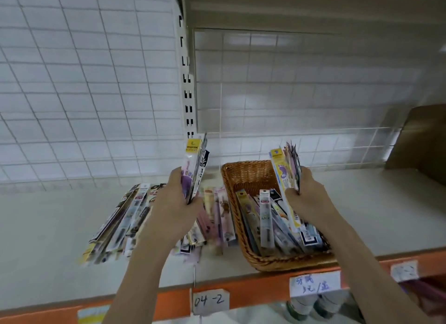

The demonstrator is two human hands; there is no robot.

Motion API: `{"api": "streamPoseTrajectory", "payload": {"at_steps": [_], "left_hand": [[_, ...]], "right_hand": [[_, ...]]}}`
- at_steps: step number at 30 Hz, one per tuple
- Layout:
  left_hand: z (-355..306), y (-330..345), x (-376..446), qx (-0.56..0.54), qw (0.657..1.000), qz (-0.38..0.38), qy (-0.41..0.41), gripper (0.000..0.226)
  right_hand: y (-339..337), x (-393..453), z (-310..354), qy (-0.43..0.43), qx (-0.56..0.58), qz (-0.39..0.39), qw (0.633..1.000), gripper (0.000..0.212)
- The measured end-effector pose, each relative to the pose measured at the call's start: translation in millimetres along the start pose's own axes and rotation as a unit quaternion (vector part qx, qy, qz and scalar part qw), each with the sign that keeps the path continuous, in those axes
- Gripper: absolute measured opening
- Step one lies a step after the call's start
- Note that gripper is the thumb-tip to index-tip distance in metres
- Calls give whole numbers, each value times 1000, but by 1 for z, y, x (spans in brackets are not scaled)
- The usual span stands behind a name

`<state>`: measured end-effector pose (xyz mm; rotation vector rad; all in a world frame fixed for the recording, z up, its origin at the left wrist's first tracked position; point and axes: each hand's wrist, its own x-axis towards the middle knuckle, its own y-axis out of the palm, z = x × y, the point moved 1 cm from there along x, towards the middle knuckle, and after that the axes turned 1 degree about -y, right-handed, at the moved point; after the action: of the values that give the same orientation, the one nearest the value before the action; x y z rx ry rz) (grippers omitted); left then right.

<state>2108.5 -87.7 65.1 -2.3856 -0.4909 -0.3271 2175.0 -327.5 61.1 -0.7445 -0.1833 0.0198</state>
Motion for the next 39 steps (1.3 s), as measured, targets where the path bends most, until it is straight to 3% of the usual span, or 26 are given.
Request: {"api": "streamPoseTrajectory", "payload": {"at_steps": [6,10,15,19,23,28,30,32,39], "left_hand": [[-9,9,-11,-17,999,-15,-32,29],[-15,9,-20,-28,996,-46,-73,21],[-33,10,-31,-37,989,-72,-120,20],[-51,18,-41,-5,989,-69,-129,23],[-71,21,-39,8,989,-58,-133,27],[-98,33,-27,-16,988,-5,-156,43],[-106,49,-22,-24,984,41,-169,73],[-111,64,-21,-14,982,70,-173,89],[-105,96,-1,59,978,115,-166,101]], "right_hand": [[10,-3,-22,32,-34,65,997,31],[11,-8,-22,14,-53,89,995,71],[8,-15,-25,-30,-136,95,986,62],[-4,-11,-33,-47,-111,81,989,55],[-27,-4,-50,-122,-47,-26,991,20],[-38,5,-104,-113,-77,-124,983,20],[-31,11,-131,-77,-145,-90,982,25],[-20,16,-153,-57,-231,-12,971,38],[-20,13,-154,-30,-275,6,961,37]]}}
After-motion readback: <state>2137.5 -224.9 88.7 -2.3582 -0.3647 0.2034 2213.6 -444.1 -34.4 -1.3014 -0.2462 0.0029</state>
